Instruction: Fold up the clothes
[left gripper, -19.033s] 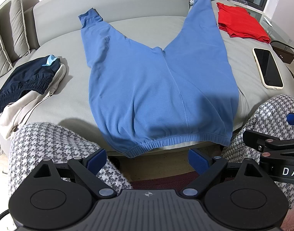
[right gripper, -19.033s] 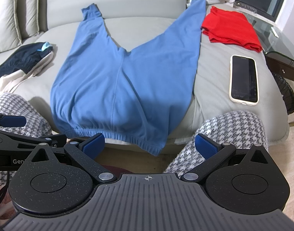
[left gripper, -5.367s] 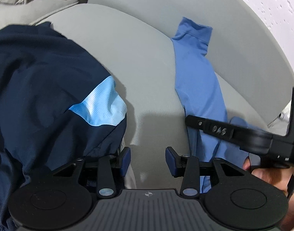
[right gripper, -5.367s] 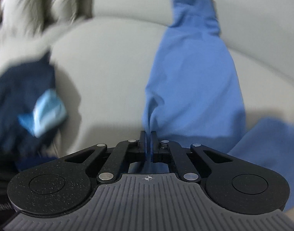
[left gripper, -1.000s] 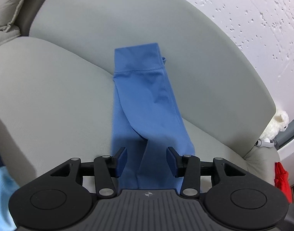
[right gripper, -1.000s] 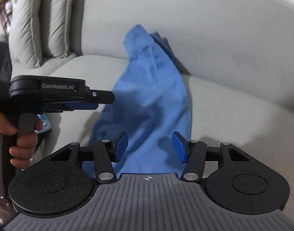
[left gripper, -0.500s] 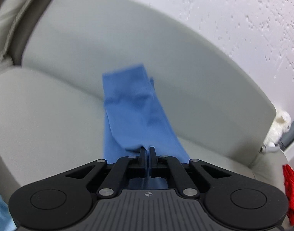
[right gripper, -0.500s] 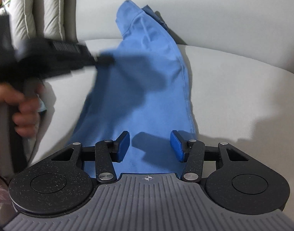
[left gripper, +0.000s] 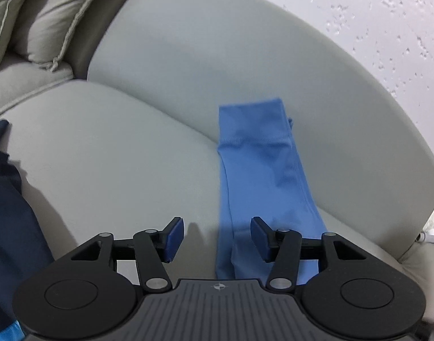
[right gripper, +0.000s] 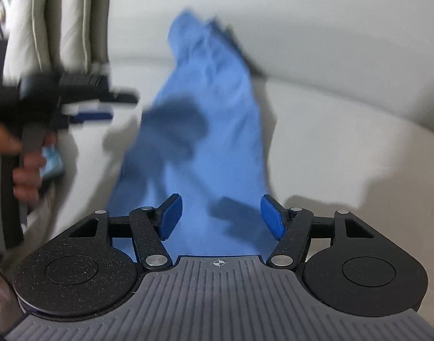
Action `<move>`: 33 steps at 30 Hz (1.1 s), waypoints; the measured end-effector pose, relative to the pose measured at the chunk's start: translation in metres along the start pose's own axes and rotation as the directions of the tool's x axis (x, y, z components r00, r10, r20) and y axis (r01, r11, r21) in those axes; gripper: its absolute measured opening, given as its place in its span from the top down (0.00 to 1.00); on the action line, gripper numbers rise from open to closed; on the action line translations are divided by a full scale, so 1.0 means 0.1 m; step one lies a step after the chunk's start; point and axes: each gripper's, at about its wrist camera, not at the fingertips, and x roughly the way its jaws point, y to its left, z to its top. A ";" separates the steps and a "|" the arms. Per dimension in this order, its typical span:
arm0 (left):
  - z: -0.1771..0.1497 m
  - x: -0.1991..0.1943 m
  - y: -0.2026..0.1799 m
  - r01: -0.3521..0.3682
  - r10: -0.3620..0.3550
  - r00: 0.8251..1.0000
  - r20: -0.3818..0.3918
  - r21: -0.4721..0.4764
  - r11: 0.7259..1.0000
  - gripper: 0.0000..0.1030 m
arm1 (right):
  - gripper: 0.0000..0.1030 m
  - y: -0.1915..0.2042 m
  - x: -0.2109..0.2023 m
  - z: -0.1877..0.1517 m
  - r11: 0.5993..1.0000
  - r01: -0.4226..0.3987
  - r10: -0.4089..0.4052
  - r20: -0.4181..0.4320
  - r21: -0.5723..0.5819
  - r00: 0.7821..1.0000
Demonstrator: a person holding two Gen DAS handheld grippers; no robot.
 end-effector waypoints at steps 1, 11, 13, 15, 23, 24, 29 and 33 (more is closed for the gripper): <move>0.00 -0.01 0.00 0.014 -0.014 1.000 0.019 -0.002 1.000 0.52 | 0.37 -0.05 0.00 0.08 1.000 -0.007 0.007 0.033 0.004 0.999; 0.01 0.05 0.11 -0.045 0.051 0.988 0.146 -0.040 0.998 0.50 | 0.38 -0.10 0.84 1.07 0.995 -0.059 0.072 0.158 -0.084 0.985; 0.02 0.12 0.18 -0.042 0.050 0.991 0.126 -0.062 0.997 0.50 | 0.35 -0.12 1.12 1.23 0.996 -0.060 0.070 0.146 -0.073 0.987; 0.02 0.15 0.21 -0.037 0.044 0.993 0.113 -0.069 0.997 0.50 | 0.31 -0.14 1.37 1.36 0.996 -0.075 0.081 0.112 -0.057 0.990; -0.03 0.22 0.27 -0.025 0.030 0.997 0.072 -0.072 0.997 0.50 | 0.90 -0.20 1.94 1.51 0.988 -0.133 0.131 0.034 0.083 0.991; -0.02 0.22 0.27 -0.022 0.028 0.997 0.075 -0.075 0.997 0.50 | 0.91 -0.16 1.87 1.53 0.988 -0.138 0.133 0.077 0.063 0.988; -0.05 0.23 0.25 -0.021 0.025 0.997 0.069 -0.071 0.997 0.50 | 0.92 -0.16 1.49 1.63 0.989 -0.136 0.108 0.335 0.059 0.936; -0.03 0.19 0.20 -0.038 0.041 0.996 0.075 -0.044 0.998 0.49 | 0.90 -0.12 1.61 1.62 0.996 -0.085 0.084 0.255 -0.008 0.963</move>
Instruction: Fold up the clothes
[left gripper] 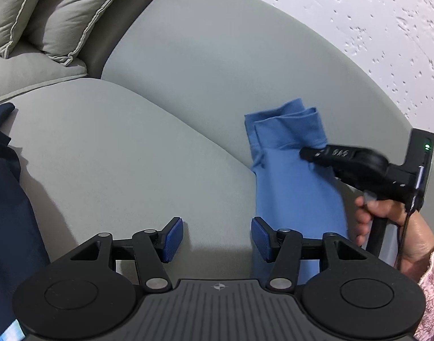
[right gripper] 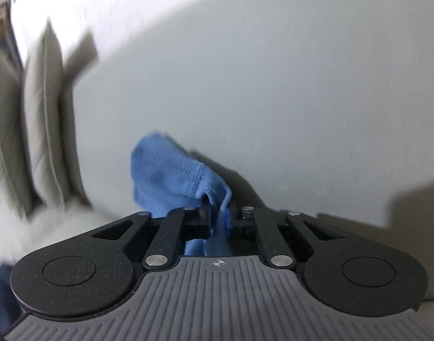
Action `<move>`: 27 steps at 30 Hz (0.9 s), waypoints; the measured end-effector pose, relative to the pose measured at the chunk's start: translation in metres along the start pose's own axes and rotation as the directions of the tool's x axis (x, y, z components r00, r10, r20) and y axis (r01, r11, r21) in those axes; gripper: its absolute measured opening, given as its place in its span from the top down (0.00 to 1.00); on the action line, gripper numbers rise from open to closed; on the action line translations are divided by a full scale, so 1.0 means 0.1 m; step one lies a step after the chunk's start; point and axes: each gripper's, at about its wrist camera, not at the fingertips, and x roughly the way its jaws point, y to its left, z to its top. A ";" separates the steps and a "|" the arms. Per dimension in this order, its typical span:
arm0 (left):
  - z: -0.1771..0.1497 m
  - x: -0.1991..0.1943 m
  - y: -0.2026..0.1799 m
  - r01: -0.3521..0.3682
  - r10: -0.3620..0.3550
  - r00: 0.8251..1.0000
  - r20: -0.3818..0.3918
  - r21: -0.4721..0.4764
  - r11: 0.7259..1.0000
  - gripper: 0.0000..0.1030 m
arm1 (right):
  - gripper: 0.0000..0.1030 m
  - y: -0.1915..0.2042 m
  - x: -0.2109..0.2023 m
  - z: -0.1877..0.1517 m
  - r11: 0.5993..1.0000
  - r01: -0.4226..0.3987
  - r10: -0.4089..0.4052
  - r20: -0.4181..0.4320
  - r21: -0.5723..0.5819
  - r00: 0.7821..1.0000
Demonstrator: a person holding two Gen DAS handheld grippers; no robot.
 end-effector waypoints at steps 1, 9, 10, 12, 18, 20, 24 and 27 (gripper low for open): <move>0.01 -0.01 -0.01 -0.004 0.004 1.000 0.005 0.006 1.000 0.48 | 0.87 0.04 0.01 0.00 0.999 0.012 -0.013 -0.028 -0.030 1.000; 0.17 -0.28 -0.19 0.153 -0.154 0.988 0.009 0.091 0.984 0.68 | 0.23 0.05 -0.67 0.22 0.990 0.132 -0.132 0.017 -0.053 0.991; 0.19 -0.31 -0.27 0.229 -0.228 0.973 -0.028 0.138 0.964 0.87 | 0.23 0.04 -0.84 0.20 0.992 0.118 -0.117 0.011 -0.039 0.993; 0.15 -0.35 -0.42 0.321 -0.303 0.947 -0.108 0.241 0.916 0.92 | 0.43 0.01 -1.18 0.11 0.997 0.071 -0.071 -0.016 -0.019 0.997; -0.48 -0.21 -0.81 0.238 -0.023 0.935 -0.354 0.578 0.781 0.86 | 0.82 0.25 -1.98 -0.84 0.999 -0.009 -0.001 -0.289 -0.032 0.957; -0.69 -0.23 -0.86 0.092 0.137 0.957 -0.255 0.717 0.691 0.84 | 0.80 0.29 -2.12 -1.27 0.999 0.038 -0.046 -0.406 -0.028 0.913; -0.66 -0.97 -0.99 -0.055 0.155 0.985 -0.081 0.698 0.714 0.85 | 0.71 0.40 -2.79 -1.68 0.985 0.149 -0.171 -0.439 -0.084 0.882; -0.66 -1.46 -0.97 0.110 -0.004 0.975 -0.223 0.462 0.880 0.84 | 0.70 0.49 -3.45 -1.66 0.984 0.166 -0.176 -0.390 -0.061 0.904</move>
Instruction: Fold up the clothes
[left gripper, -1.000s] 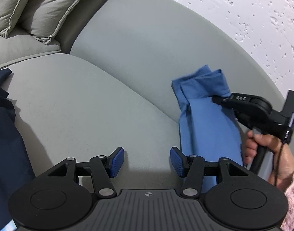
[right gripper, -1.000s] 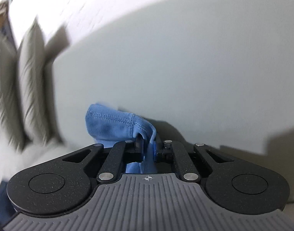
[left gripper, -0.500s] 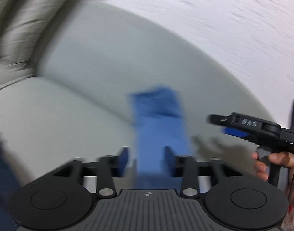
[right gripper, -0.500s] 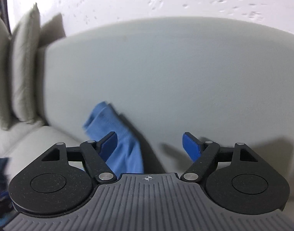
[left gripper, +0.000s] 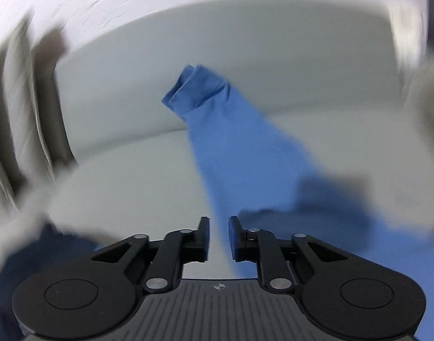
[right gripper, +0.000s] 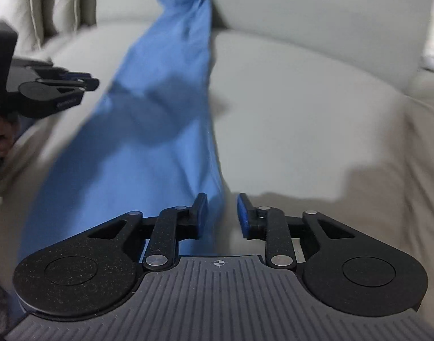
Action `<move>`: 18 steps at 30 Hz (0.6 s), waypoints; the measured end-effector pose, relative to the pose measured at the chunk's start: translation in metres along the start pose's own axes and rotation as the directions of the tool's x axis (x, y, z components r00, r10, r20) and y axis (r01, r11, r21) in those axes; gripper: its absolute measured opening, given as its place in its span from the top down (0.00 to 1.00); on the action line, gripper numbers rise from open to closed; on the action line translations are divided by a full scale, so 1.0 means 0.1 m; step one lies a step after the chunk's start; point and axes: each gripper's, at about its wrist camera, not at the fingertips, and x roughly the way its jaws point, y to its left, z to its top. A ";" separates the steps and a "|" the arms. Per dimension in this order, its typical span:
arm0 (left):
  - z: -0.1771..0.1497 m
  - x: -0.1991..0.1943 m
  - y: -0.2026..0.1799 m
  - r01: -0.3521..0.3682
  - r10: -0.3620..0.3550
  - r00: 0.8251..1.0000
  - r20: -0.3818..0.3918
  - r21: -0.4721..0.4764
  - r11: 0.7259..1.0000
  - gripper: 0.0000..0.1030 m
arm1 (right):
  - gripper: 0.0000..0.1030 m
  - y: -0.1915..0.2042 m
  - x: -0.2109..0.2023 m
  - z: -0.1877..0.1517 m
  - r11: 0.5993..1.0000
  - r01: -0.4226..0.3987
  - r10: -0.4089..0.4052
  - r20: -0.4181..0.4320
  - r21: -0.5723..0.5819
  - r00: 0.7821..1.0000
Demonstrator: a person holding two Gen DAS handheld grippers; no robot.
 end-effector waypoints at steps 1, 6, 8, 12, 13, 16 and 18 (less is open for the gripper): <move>-0.06 -0.07 -0.03 0.035 -0.036 0.999 -0.016 -0.032 0.999 0.84 | 0.70 0.00 -0.22 -0.10 1.000 -0.012 0.012 0.020 0.000 1.000; -0.96 -0.31 -0.69 0.018 -0.014 0.960 -0.280 0.012 1.000 0.84 | 0.68 0.15 -0.51 -0.41 0.998 -0.066 0.066 0.038 0.010 0.997; -1.09 -0.41 -0.78 -0.016 0.034 0.966 -0.257 0.074 0.997 0.83 | 0.67 0.25 -0.36 -0.65 0.994 -0.109 0.110 -0.032 0.022 0.993; -1.14 -0.81 -0.82 -0.071 0.080 0.941 -0.327 0.038 0.997 0.83 | 0.64 0.30 -0.57 -1.05 0.995 -0.060 0.056 -0.048 -0.078 0.997; -1.19 -0.95 -0.84 -0.077 0.088 0.941 -0.327 0.048 0.996 0.83 | 0.64 0.25 -0.73 -1.14 0.996 -0.059 0.055 -0.060 -0.062 0.997; -1.27 -1.22 -0.89 -0.058 0.067 0.954 -0.293 0.038 0.998 0.82 | 0.64 0.20 -1.03 -1.27 0.998 -0.045 0.041 -0.077 -0.050 0.996; -1.34 -1.43 -1.00 0.041 -0.043 0.974 -0.224 -0.011 0.999 0.82 | 0.63 0.23 -1.26 -1.39 0.997 -0.049 0.048 -0.028 -0.056 0.998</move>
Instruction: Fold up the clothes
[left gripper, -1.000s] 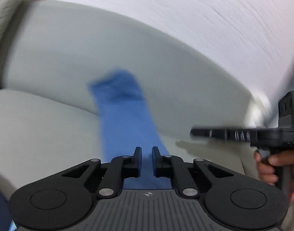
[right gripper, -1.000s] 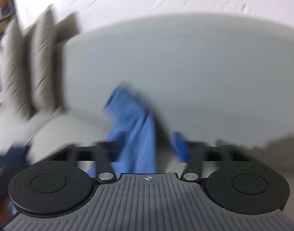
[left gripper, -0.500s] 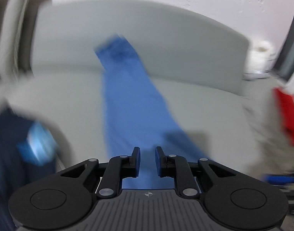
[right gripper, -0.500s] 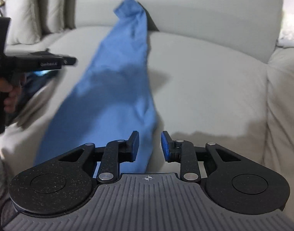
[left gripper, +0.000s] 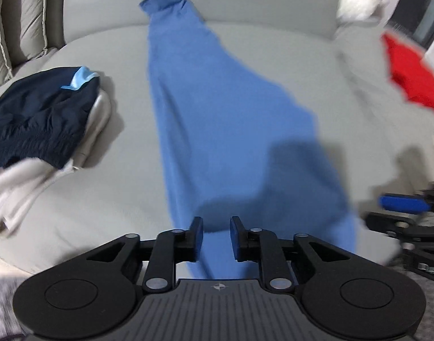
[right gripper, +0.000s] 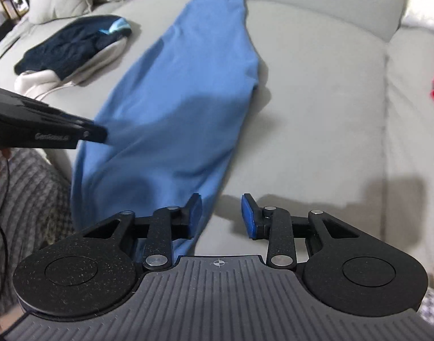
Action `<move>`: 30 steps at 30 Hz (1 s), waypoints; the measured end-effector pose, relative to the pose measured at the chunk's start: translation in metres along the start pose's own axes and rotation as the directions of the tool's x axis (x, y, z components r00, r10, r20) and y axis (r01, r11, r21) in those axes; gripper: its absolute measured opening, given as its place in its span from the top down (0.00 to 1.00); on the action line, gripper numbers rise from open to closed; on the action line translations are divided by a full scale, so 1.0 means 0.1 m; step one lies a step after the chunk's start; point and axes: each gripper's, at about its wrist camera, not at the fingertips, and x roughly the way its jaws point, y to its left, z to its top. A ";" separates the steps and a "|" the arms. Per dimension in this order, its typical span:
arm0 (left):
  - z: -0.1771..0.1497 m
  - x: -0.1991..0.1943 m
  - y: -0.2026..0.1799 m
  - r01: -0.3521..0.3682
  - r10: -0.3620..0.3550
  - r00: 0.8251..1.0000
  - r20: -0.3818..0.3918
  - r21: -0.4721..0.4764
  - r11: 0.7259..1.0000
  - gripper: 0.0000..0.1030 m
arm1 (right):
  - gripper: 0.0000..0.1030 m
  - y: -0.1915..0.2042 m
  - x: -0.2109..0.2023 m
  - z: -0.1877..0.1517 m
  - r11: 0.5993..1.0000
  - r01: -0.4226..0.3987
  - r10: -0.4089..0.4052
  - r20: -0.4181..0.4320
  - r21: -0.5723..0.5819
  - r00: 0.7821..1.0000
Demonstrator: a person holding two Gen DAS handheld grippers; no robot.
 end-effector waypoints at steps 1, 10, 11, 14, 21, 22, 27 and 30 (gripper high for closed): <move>-0.02 -0.02 -0.07 0.020 -0.021 1.000 0.017 0.011 1.000 0.82 | 0.63 0.06 -0.06 -0.04 1.000 -0.016 0.016 0.028 -0.003 0.999; -0.36 0.41 -0.21 0.022 -0.045 0.940 -0.338 -0.070 0.997 0.90 | 0.88 0.45 0.30 -0.36 0.994 -0.067 0.065 -0.035 -0.081 0.997; -0.37 0.37 -0.19 0.015 -0.044 0.942 -0.333 -0.090 0.996 0.90 | 0.88 0.46 0.26 -0.39 0.994 -0.061 0.058 -0.040 -0.094 0.998; -0.40 0.24 -0.12 -0.007 -0.041 0.947 -0.317 -0.150 0.989 0.88 | 0.81 0.38 0.14 -0.42 0.998 -0.039 0.032 -0.134 -0.049 0.990; -0.40 -0.23 -0.06 -0.011 0.001 0.999 -0.045 -0.238 0.971 0.51 | 0.72 -0.05 -0.39 -0.53 0.981 -0.094 0.087 0.051 0.168 0.995; -0.40 -0.19 -0.12 -0.026 0.010 0.997 -0.070 -0.224 0.974 0.52 | 0.69 -0.09 -0.41 -0.51 0.978 -0.098 0.085 0.075 0.185 0.993; -0.36 0.02 -0.28 -0.034 0.019 0.994 -0.104 -0.144 0.989 0.53 | 0.61 -0.16 -0.32 -0.47 0.956 -0.137 0.120 0.083 0.260 0.989; -0.32 0.25 -0.27 -0.091 0.071 0.983 -0.167 -0.115 0.989 0.53 | 0.59 -0.11 -0.23 -0.50 0.951 -0.153 0.139 0.072 0.270 0.988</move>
